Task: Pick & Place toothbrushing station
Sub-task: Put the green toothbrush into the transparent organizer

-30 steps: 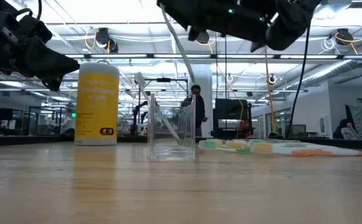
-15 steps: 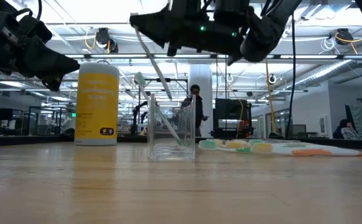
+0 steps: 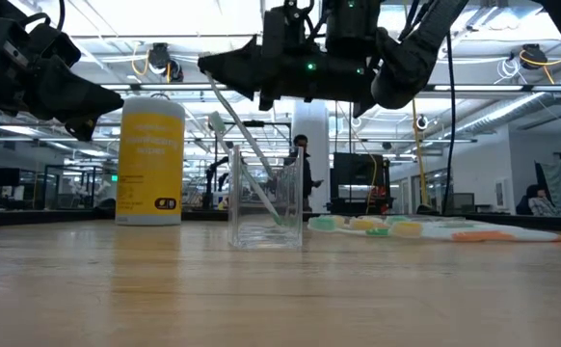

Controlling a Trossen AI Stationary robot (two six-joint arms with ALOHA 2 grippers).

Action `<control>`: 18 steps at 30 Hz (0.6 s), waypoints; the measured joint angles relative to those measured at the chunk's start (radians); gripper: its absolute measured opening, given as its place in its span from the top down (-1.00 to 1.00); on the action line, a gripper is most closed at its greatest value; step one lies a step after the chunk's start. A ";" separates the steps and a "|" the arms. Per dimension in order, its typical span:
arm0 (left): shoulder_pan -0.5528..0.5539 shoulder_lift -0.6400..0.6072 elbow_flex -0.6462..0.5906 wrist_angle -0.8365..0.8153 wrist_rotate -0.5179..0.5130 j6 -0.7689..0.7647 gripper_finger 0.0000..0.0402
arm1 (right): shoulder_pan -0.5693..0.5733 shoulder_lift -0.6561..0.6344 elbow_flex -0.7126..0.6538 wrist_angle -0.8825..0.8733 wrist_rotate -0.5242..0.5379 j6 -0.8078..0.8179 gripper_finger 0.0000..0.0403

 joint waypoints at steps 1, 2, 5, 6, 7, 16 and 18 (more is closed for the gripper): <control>0.000 0.000 0.000 0.000 0.000 0.000 0.76 | -0.002 0.000 0.000 -0.009 0.000 0.000 0.75; 0.000 0.000 0.000 0.000 0.000 0.000 0.76 | -0.002 0.000 0.000 -0.017 0.000 0.000 0.75; 0.000 0.000 0.000 0.000 0.000 0.000 0.76 | -0.003 0.000 0.000 -0.033 0.000 0.000 0.75; 0.000 0.000 0.000 0.000 0.000 0.000 0.76 | -0.003 0.000 0.000 -0.037 0.000 0.000 0.75; 0.000 0.000 0.000 0.000 0.000 0.000 0.76 | -0.003 0.000 0.000 -0.038 0.000 0.000 0.75; 0.000 0.000 0.000 0.000 0.000 0.000 0.76 | 0.001 0.000 0.000 -0.077 0.000 0.000 0.75; 0.000 0.000 0.000 0.000 0.000 0.000 0.76 | 0.005 0.000 0.000 -0.091 0.001 0.000 0.75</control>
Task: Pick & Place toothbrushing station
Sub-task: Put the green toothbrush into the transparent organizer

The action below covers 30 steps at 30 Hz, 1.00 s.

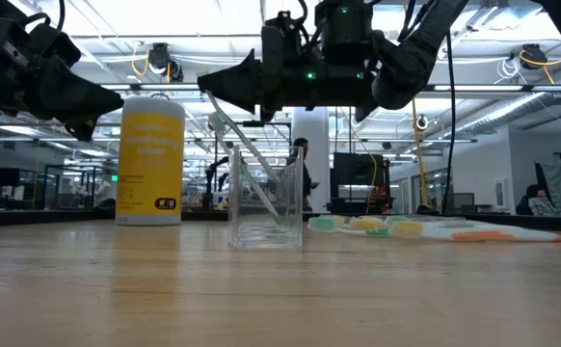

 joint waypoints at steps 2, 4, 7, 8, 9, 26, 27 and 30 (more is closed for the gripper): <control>0.000 0.000 0.000 0.000 0.000 0.000 0.76 | 0.005 0.000 0.000 -0.006 0.000 0.000 0.75; 0.000 0.000 0.000 0.000 0.000 0.000 0.76 | 0.008 0.000 0.000 -0.007 0.001 0.000 0.75; 0.000 0.000 0.000 0.000 0.000 0.000 0.76 | 0.010 0.000 0.000 -0.020 0.001 -0.001 0.75; 0.000 0.000 0.000 0.000 0.000 0.000 0.76 | 0.010 0.000 0.000 -0.021 0.001 -0.001 0.75; 0.000 0.000 0.000 0.000 0.000 0.000 0.76 | 0.010 0.000 0.000 -0.021 0.001 -0.002 0.75; 0.000 0.000 0.000 0.000 0.000 0.000 0.76 | 0.010 -0.001 0.000 -0.080 0.000 -0.026 0.75; 0.000 0.000 0.000 0.000 0.000 0.000 0.76 | 0.010 -0.001 0.000 -0.081 0.000 -0.026 0.75; 0.000 0.000 0.000 0.000 0.000 0.000 0.76 | 0.010 -0.001 0.000 -0.088 0.000 -0.026 0.75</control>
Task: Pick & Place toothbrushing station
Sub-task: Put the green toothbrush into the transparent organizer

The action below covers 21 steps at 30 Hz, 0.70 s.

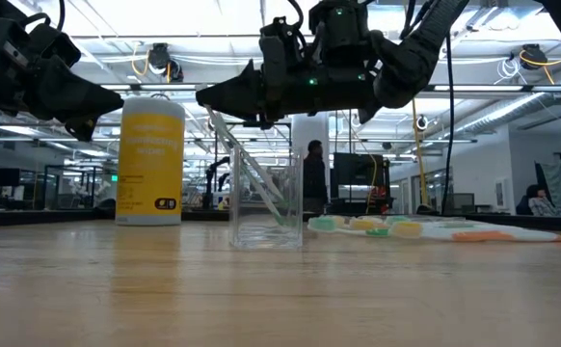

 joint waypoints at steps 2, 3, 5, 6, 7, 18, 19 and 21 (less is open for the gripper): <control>0.000 0.000 0.000 0.000 0.000 0.000 0.76 | 0.000 0.000 0.000 -0.009 0.000 0.000 0.75; 0.000 0.000 0.000 0.000 0.000 0.000 0.76 | 0.000 0.000 0.000 -0.014 0.000 0.000 0.75; 0.000 0.000 0.000 0.000 0.000 0.000 0.76 | 0.000 0.000 0.000 -0.025 0.000 0.000 0.75; 0.000 0.000 0.000 0.000 0.000 0.000 0.76 | 0.000 0.000 0.000 -0.030 0.000 -0.001 0.75; 0.000 0.000 0.000 0.000 0.000 0.000 0.76 | 0.000 0.000 0.000 -0.034 0.000 -0.004 0.75; 0.000 0.000 0.000 0.000 0.000 0.000 0.76 | 0.000 0.000 0.000 -0.036 0.000 -0.008 0.65; 0.000 0.000 0.000 0.000 0.000 0.000 0.76 | 0.000 0.000 0.000 -0.037 0.000 -0.008 0.65; 0.000 0.000 0.000 0.000 0.000 0.000 0.76 | 0.000 0.000 0.000 -0.037 0.000 -0.008 0.65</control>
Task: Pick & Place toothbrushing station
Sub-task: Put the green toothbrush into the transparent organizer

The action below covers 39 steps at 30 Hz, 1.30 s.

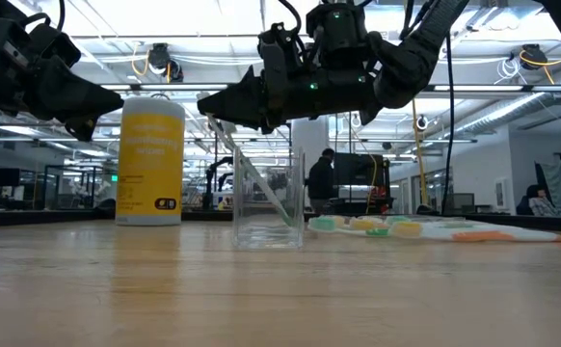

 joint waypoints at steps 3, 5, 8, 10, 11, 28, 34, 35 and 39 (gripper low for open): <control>0.000 0.000 0.000 0.000 0.000 0.000 0.76 | 0.000 0.000 0.000 0.000 0.000 0.000 0.65; 0.000 0.000 0.000 0.000 0.000 0.000 0.76 | 0.000 0.000 0.000 0.000 0.000 0.000 0.65; 0.000 0.000 0.000 0.000 0.000 0.000 0.76 | 0.000 0.000 0.000 0.000 0.000 -0.013 0.65; 0.000 0.000 0.000 0.000 0.000 0.000 0.76 | 0.000 0.000 0.000 -0.003 0.000 -0.044 0.65; 0.000 0.000 0.000 0.000 0.000 0.000 0.76 | 0.000 0.000 0.000 -0.007 0.000 -0.055 0.64; 0.000 0.000 0.000 0.000 0.000 0.000 0.76 | -0.001 0.000 0.000 -0.007 0.082 -0.081 0.26; 0.000 0.000 0.000 0.000 0.000 0.000 0.76 | -0.001 0.000 0.000 -0.007 0.083 -0.079 0.14; 0.000 0.000 0.000 0.000 0.000 0.000 0.76 | -0.001 -0.003 0.000 -0.010 0.083 -0.079 0.13; 0.000 0.000 0.000 0.000 0.000 0.000 0.76 | -0.001 -0.043 -0.001 -0.064 0.090 -0.079 0.07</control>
